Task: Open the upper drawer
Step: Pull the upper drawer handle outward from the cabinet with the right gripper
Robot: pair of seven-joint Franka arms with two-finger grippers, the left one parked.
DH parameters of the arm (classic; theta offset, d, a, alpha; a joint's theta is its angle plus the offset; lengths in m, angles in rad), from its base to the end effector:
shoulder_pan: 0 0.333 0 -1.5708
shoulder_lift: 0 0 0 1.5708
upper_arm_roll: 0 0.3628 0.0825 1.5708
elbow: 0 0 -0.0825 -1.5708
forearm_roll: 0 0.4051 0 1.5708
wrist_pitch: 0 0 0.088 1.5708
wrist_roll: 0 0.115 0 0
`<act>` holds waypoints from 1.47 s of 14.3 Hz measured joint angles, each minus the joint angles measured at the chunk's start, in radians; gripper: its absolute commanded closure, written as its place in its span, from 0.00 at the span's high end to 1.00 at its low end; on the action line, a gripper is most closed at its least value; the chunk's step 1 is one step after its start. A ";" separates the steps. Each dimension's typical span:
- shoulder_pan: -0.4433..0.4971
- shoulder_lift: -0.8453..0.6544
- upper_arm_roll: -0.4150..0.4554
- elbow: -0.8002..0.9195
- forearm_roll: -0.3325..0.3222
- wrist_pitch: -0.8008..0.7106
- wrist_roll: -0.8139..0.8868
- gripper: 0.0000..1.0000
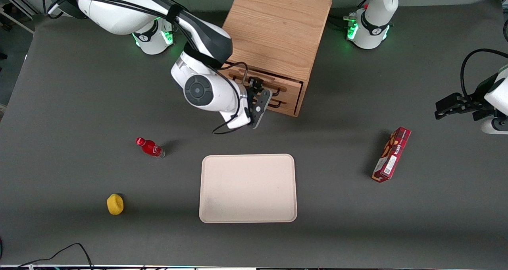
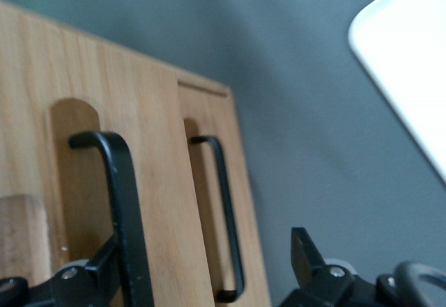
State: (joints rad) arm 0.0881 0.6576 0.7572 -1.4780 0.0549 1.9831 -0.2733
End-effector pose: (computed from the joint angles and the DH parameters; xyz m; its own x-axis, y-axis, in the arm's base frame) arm 0.5692 0.4743 0.3993 0.5732 0.8120 0.1105 0.7567 -0.4727 -0.4516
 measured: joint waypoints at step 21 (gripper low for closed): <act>-0.010 0.156 -0.110 0.267 -0.076 -0.003 0.000 1.00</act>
State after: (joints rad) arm 0.0783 0.8140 0.6470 -1.2115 -0.0208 1.9803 -0.2733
